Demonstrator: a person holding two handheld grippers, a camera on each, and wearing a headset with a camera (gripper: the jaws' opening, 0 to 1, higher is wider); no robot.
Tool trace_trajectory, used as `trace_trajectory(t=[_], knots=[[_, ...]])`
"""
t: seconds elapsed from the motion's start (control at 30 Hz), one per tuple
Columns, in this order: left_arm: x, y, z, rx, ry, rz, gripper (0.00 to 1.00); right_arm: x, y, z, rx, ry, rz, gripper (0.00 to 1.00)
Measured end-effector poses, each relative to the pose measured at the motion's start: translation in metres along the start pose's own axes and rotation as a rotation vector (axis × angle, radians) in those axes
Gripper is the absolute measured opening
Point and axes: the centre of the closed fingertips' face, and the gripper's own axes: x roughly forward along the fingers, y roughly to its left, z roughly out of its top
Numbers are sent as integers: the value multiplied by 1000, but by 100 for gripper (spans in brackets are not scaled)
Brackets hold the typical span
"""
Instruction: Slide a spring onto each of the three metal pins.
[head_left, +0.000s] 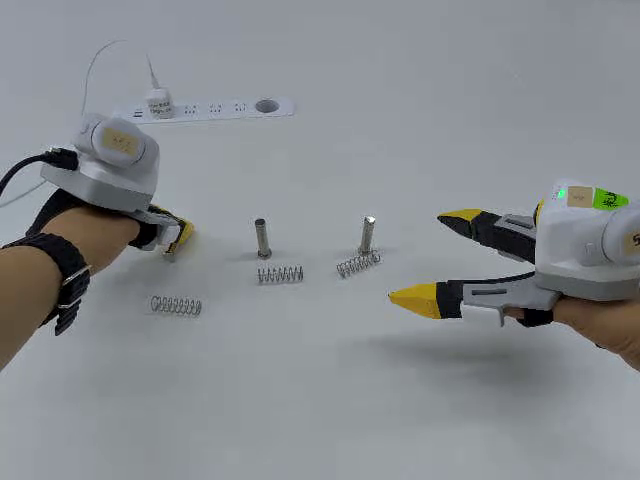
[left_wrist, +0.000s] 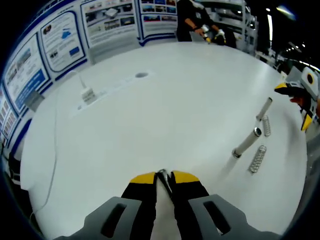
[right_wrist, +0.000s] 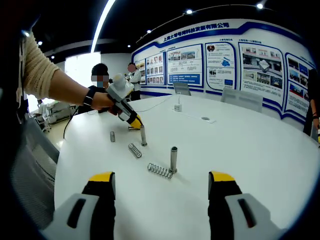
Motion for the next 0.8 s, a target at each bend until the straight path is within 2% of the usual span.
trace_trajectory(t=[0.23,0.5,0.57,0.7,0.8], knots=[[2,0,-1,-26,24,8,11,-1,-1,0,3,-1,-3,77],[2,1,-1,-17,44,19,10,0,0,-1,-1,4,-1,76],[3,1,-1,7,44,26,10,0,0,0,-1,2,0,76],[2,1,-1,-14,39,29,9,0,0,0,0,2,-1,76],[3,1,-1,-7,39,37,8,1,3,0,-1,0,4,76]])
